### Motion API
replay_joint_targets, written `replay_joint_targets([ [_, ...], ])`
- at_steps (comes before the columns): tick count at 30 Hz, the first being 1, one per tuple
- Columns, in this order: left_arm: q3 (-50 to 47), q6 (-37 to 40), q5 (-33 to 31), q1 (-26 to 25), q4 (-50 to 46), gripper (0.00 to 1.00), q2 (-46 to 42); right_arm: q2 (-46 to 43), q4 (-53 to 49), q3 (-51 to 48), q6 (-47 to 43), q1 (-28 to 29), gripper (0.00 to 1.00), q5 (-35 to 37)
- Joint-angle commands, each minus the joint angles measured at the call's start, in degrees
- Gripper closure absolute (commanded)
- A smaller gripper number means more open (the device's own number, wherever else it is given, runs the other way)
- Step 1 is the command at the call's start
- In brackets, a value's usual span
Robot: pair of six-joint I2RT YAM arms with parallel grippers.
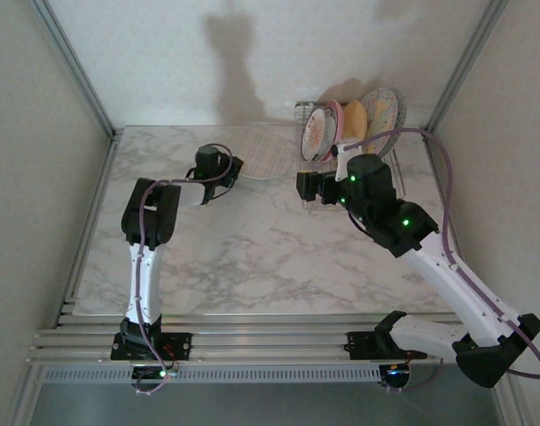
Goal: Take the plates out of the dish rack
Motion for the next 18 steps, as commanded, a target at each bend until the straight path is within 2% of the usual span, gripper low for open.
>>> replay_joint_targets([
  [1, 3.7, -0.4, 1.7, 0.7, 1.9, 1.00, 1.4, -0.1, 1.0, 1.8, 1.1, 0.5, 0.01, 0.6],
  [4, 5.2, -0.2, 1.8, 0.8, 0.4, 0.99, 2.2, -0.2, 0.9, 1.9, 1.4, 0.5, 0.01, 0.5],
  [8, 6.5, -0.1, 2.3, 0.8, -1.2, 0.87, 2.7, -0.3, 0.7, 2.0, 1.7, 0.5, 0.01, 0.2],
  [18, 7.0, 1.5, 2.1, 0.9, -6.2, 0.68, 1.8, -0.4, -0.8, 2.8, 1.6, 0.5, 0.01, 0.4],
])
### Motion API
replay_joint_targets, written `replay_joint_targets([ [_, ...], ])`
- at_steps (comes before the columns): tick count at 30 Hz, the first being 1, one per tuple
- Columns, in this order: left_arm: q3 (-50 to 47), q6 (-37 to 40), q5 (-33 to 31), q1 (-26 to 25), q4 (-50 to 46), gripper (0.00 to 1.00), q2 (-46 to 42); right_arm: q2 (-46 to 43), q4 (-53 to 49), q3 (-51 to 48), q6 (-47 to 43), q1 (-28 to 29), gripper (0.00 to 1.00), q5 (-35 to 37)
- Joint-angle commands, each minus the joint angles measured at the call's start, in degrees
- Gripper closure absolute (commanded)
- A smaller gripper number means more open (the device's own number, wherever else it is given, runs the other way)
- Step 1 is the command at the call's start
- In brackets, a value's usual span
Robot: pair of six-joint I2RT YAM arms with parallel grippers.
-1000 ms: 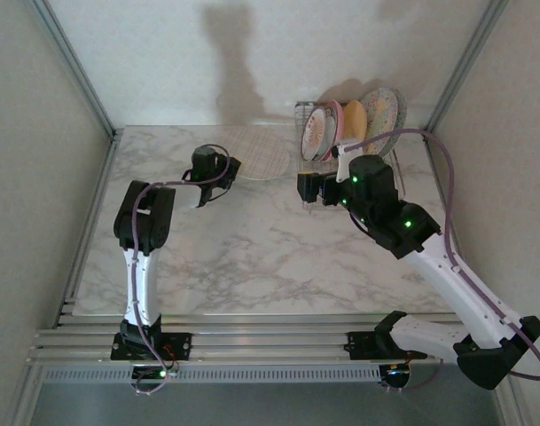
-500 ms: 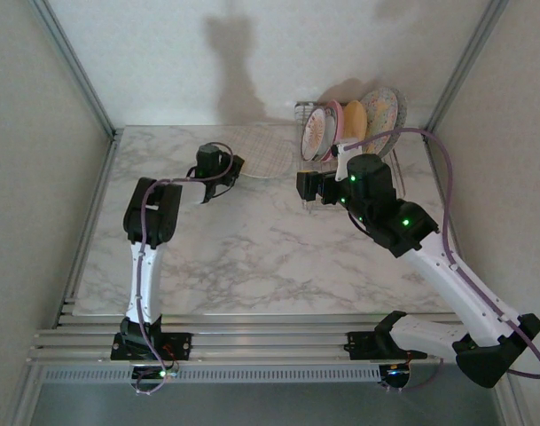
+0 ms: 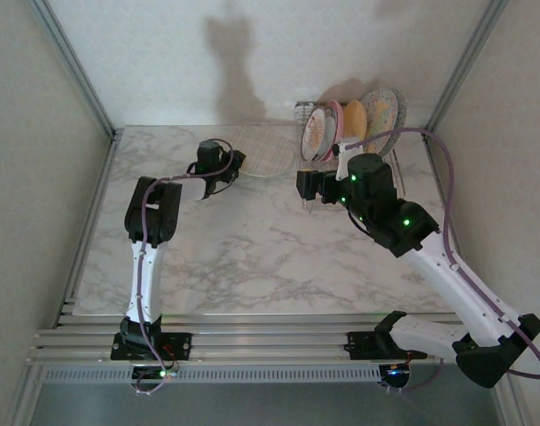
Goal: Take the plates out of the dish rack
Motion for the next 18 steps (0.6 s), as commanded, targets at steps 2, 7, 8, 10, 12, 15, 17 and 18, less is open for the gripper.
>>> replay_joint_targets([
  [2, 1.3, 1.7, 0.0, 0.5, -2.9, 0.66, -1.0, -0.2, -1.0, 2.6, 0.1, 0.5, 0.01, 0.8],
  [7, 0.4, 2.3, -1.0, 0.7, -5.8, 0.60, -2.3, 0.0, -1.4, 3.1, -0.2, 0.4, 0.01, 1.2],
  [8, 0.2, 2.5, -1.3, 0.7, -6.7, 0.58, -2.6, 0.0, -1.6, 3.1, -0.2, 0.4, 0.01, 1.3],
  [10, -0.1, 3.0, -1.9, 0.8, -8.1, 0.55, -3.2, 0.0, -2.0, 3.1, 0.0, 0.4, 0.01, 1.9],
  [12, -0.4, 3.6, -2.7, 0.9, -9.8, 0.54, -4.0, 0.0, -2.6, 3.2, 0.1, 0.3, 0.01, 2.5],
  [15, -1.1, 4.2, -4.1, 1.0, -12.7, 0.50, -5.2, -0.5, -3.3, 3.4, -0.3, 0.2, 0.01, 4.3],
  [17, -1.4, 4.5, -5.0, 1.1, -14.9, 0.48, -6.0, -0.7, -4.2, 4.0, -0.5, 0.1, 0.01, 6.4],
  [18, -1.7, 4.6, -5.2, 1.1, -15.7, 0.47, -6.4, -0.7, -4.6, 4.2, -0.8, 0.0, 0.01, 7.2],
])
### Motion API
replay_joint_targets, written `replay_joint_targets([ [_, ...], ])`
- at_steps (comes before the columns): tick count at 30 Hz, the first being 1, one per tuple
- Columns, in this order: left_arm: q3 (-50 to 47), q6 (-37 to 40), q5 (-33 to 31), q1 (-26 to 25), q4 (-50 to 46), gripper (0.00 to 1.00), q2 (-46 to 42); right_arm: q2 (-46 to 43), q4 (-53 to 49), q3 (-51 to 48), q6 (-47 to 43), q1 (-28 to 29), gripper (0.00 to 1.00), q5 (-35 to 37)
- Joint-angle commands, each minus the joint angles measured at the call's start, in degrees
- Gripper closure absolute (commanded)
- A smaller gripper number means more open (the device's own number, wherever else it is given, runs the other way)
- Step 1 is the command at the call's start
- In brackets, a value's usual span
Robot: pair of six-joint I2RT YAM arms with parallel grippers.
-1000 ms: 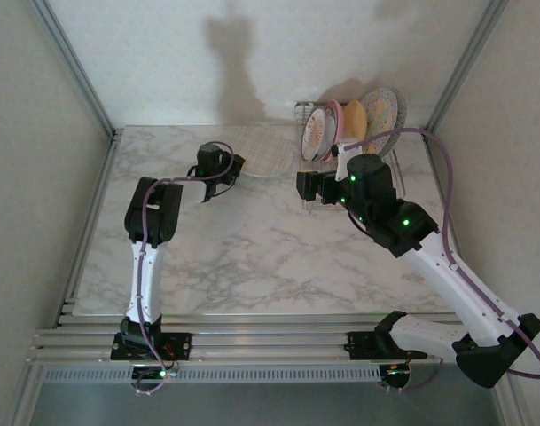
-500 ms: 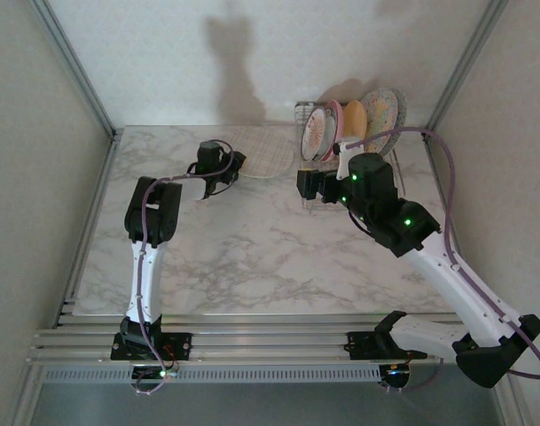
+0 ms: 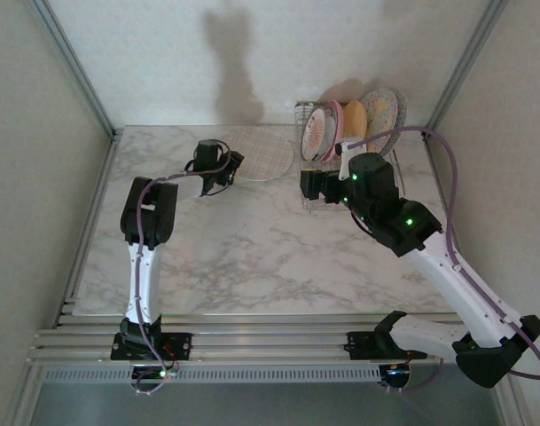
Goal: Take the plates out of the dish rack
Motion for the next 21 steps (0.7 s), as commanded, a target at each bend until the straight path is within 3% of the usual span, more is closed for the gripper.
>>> replay_joint_targets([
  [1, -1.8, 1.7, -3.1, 0.7, -6.2, 0.46, -3.8, -0.8, -2.0, 3.0, -1.0, -0.1, 0.01, 5.2],
  [9, -6.4, 2.0, -5.7, 0.7, -9.1, 0.39, -8.6, -2.0, -4.9, 5.7, -1.7, -5.4, 0.01, 9.8],
  [15, -11.1, 1.3, -9.0, 0.7, -10.2, 0.36, -15.0, 0.4, -10.3, 11.7, 0.4, -17.6, 0.03, 5.7],
  [21, -16.8, 0.3, -12.3, -0.7, -9.7, 0.36, -24.9, 9.4, -16.6, 19.6, 4.9, -34.5, 0.06, -3.1],
])
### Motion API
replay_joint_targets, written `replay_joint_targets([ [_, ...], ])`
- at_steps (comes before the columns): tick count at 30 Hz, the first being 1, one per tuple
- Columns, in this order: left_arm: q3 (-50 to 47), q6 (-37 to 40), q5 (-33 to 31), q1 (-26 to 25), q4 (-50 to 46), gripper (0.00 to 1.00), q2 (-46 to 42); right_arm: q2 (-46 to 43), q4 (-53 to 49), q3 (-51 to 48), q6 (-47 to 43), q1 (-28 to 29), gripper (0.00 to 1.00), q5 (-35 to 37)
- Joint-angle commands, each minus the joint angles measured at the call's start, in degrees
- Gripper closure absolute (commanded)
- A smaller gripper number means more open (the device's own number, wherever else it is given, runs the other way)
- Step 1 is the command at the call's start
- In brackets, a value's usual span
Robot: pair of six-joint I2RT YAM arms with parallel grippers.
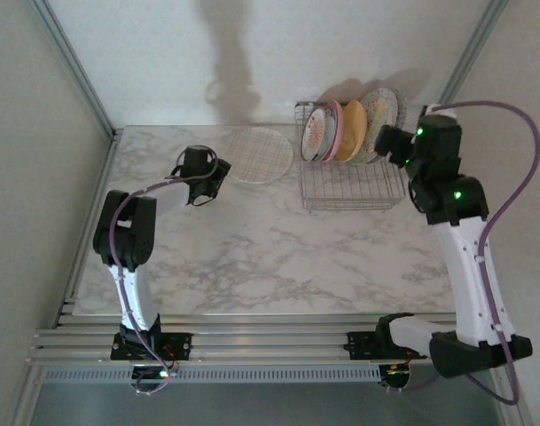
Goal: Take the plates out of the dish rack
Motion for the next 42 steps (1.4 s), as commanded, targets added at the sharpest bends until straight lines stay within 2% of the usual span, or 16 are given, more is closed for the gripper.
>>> replay_joint_targets([
  [1, -1.5, -0.2, -3.6, -1.1, -0.6, 0.35, -7.3, 4.7, -3.0, 2.0, 3.8, -7.2, 0.06, -7.1],
  [3, -1.7, 0.6, -4.1, -2.2, -1.3, 0.35, -10.5, 7.0, -0.1, 1.2, 5.4, -11.2, 0.07, -9.7],
  [8, -1.9, 4.6, -3.3, -5.9, -2.8, 0.36, -19.4, 13.5, 13.3, -2.3, 5.4, -19.0, 0.08, -23.4],
  [11, -2.9, 7.8, -1.8, -8.1, -2.8, 0.36, -24.5, 18.0, 15.5, -1.7, 3.2, -21.2, 0.11, -25.2],
  [15, -5.6, 11.0, 0.9, -11.4, -2.0, 0.36, -31.7, 21.3, 24.3, -4.7, 1.3, -23.6, 0.16, -29.8],
  [18, -7.9, 12.2, 4.0, -13.4, -0.1, 0.36, -36.0, 24.5, 29.8, -5.8, -0.3, -24.8, 0.17, -36.1],
  [20, -8.7, 13.2, 5.5, -14.7, 0.5, 0.36, -38.4, 27.5, 30.6, -5.0, -2.2, -25.4, 0.21, -39.0],
  [27, -9.5, 15.4, 6.5, -16.8, -0.4, 0.35, -44.6, 32.4, 40.5, -7.2, -5.0, -25.6, 0.35, -43.8],
  [34, -10.9, 14.3, 6.3, -17.6, 2.0, 0.35, -48.6, 37.8, 41.4, -4.6, -6.4, -25.6, 0.42, -44.7],
  [42, -9.3, 14.5, 5.9, -17.9, 1.3, 0.34, -48.6, 40.7, 40.7, -2.3, -7.1, -25.4, 0.48, -44.2],
])
